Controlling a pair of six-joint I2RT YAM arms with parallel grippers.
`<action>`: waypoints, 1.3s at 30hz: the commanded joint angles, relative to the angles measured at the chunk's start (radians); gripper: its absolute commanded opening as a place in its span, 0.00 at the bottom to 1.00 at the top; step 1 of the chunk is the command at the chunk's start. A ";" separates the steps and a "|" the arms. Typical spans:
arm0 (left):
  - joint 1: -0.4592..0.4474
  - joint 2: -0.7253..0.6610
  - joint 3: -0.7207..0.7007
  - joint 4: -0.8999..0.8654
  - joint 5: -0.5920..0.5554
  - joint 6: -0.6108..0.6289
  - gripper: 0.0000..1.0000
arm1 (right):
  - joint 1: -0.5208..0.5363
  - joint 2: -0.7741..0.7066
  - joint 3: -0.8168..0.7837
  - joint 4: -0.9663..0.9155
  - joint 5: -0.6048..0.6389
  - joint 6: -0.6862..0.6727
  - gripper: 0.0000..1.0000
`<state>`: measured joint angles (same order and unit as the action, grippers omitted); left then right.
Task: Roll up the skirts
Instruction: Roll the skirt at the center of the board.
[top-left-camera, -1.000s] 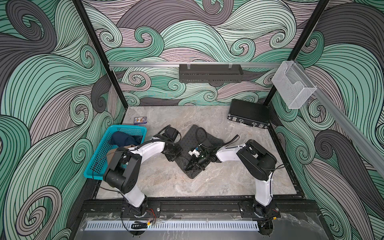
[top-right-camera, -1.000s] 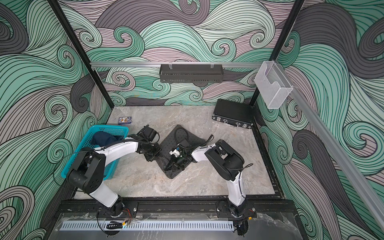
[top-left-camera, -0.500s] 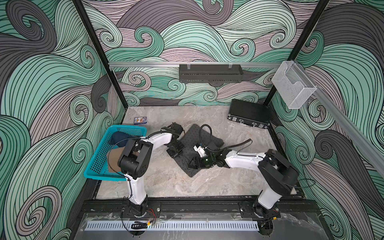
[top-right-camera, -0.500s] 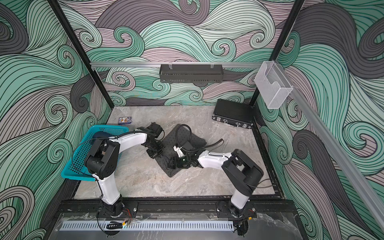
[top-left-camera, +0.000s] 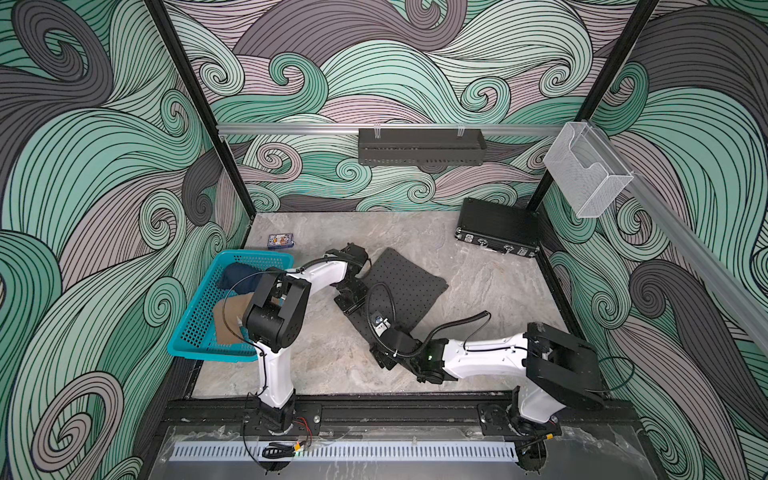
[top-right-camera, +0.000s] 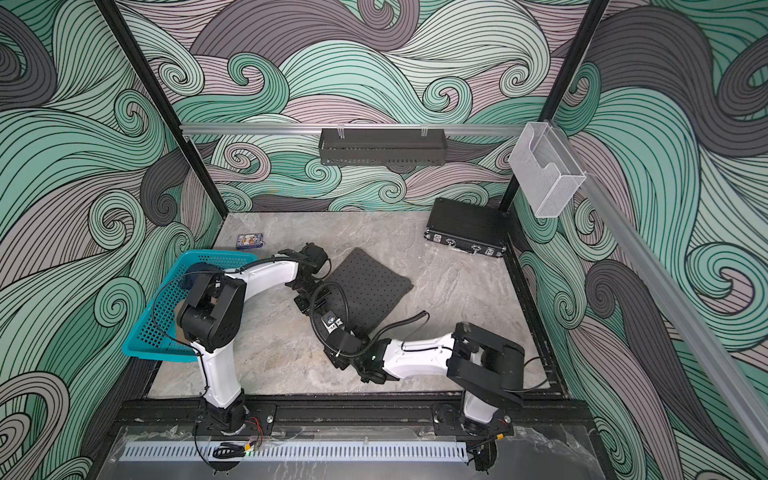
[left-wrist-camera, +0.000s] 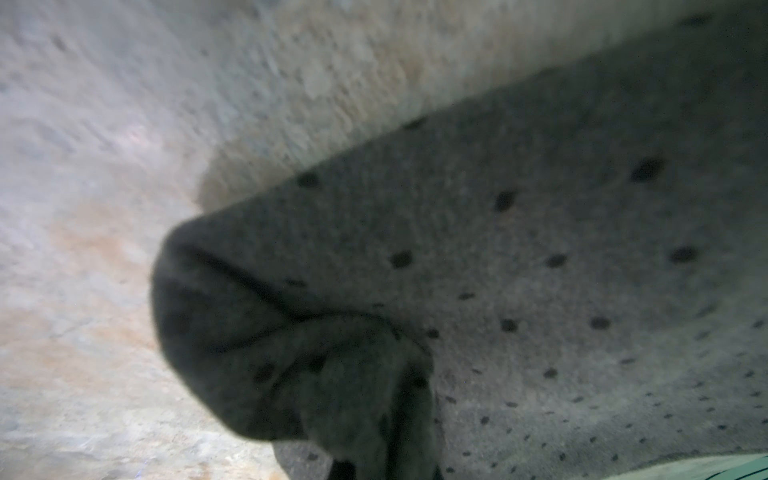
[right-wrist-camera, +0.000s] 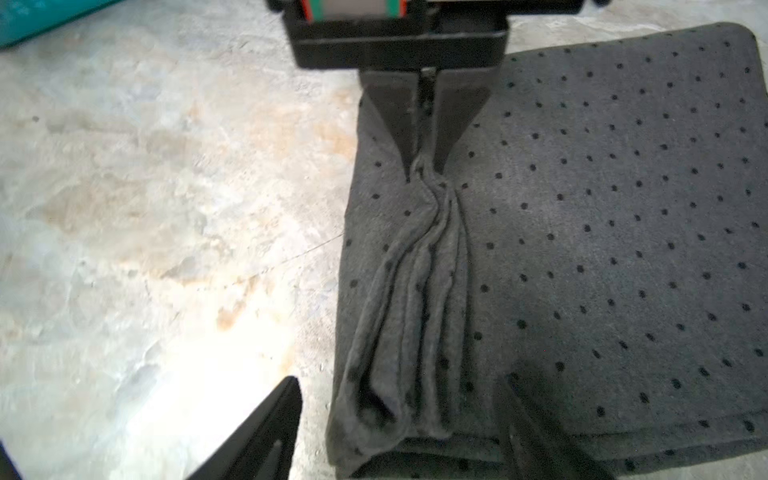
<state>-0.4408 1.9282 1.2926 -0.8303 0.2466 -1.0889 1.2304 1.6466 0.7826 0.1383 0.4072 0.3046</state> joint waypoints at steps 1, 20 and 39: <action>0.004 0.048 -0.004 0.005 -0.027 0.006 0.00 | -0.067 0.013 0.034 -0.028 -0.001 0.085 0.48; 0.019 0.053 -0.019 0.046 -0.009 -0.016 0.00 | -0.211 -0.186 -0.023 -0.056 -0.327 0.233 0.42; 0.032 0.071 0.015 0.015 0.034 0.006 0.00 | -0.204 0.135 0.228 -0.369 -0.381 0.118 0.35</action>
<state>-0.4191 1.9488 1.3079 -0.8444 0.3016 -1.0805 1.0481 1.7531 0.9833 -0.1547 0.0036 0.3946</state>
